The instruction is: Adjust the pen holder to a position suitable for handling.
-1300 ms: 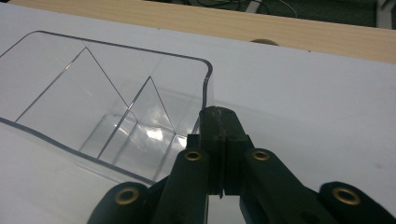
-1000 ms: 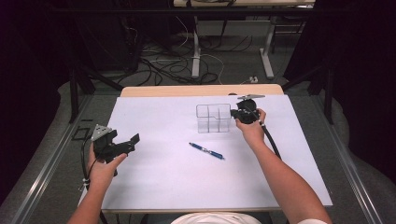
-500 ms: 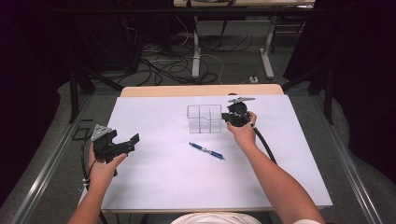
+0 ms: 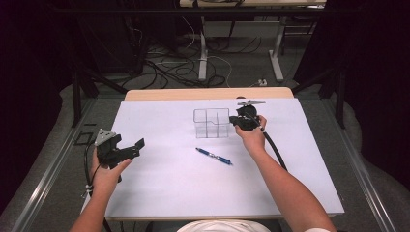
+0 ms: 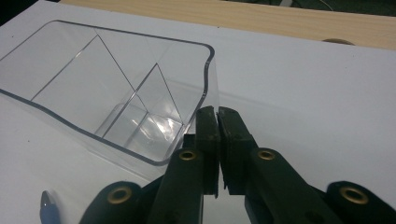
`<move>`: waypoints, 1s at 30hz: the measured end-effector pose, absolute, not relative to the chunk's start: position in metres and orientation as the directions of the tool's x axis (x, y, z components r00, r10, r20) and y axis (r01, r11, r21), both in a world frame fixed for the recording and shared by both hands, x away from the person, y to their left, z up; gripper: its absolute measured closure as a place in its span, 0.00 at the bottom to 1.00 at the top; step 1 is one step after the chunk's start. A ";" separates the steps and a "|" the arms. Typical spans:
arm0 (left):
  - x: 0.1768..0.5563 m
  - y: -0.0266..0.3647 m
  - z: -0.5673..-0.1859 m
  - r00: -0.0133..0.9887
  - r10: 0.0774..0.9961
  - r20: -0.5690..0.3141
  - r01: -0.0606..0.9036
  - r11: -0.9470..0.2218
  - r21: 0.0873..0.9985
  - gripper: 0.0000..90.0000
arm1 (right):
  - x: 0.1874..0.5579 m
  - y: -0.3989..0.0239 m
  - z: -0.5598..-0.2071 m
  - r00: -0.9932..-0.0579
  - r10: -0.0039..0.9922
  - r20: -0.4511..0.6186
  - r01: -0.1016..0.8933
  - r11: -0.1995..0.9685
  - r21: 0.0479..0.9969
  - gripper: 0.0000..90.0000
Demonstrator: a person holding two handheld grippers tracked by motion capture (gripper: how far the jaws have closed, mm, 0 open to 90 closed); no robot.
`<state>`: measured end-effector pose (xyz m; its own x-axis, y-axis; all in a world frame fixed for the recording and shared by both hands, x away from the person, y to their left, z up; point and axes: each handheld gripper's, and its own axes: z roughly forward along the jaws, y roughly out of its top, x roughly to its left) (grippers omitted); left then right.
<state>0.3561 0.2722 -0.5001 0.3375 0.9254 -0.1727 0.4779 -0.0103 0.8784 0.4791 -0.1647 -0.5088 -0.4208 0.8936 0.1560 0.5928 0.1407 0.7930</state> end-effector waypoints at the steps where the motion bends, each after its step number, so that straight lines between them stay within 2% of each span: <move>1: 0.356 0.272 -0.500 0.337 0.925 -0.174 0.477 -0.008 0.879 0.03 | 0.478 -0.166 -0.506 -0.413 0.893 0.176 0.594 0.118 0.796 0.93; 4: 0.356 0.273 -0.501 0.336 0.925 -0.176 0.483 -0.008 0.876 0.03 | 0.477 -0.168 -0.503 -0.412 0.892 0.187 0.587 0.104 0.803 0.90; 5: 0.356 0.273 -0.501 0.337 0.926 -0.172 0.484 -0.014 0.875 0.04 | 0.476 -0.169 -0.501 -0.415 0.890 0.189 0.578 0.097 0.810 0.86; 8: 0.355 0.274 -0.501 0.337 0.927 -0.164 0.484 -0.021 0.875 0.04 | 0.474 -0.170 -0.499 -0.408 0.892 0.194 0.576 0.087 0.813 0.81; 17: 0.355 0.274 -0.500 0.332 0.928 -0.169 0.473 -0.009 0.881 0.04 | 0.461 -0.170 -0.488 -0.452 0.882 0.133 0.517 0.138 0.845 0.54; 23: 0.355 0.271 -0.501 0.338 0.927 -0.160 0.465 -0.017 0.885 0.02 | 0.455 -0.171 -0.482 -0.486 0.869 0.099 0.496 0.181 0.849 0.48; 28: 0.355 0.268 -0.501 0.345 0.926 -0.156 0.461 -0.023 0.887 0.01 | 0.448 -0.169 -0.476 -0.532 0.845 0.056 0.440 0.220 0.870 0.42; 30: 0.355 0.267 -0.501 0.346 0.927 -0.144 0.461 -0.034 0.887 0.01 | 0.443 -0.166 -0.473 -0.569 0.822 0.009 0.407 0.272 0.872 0.40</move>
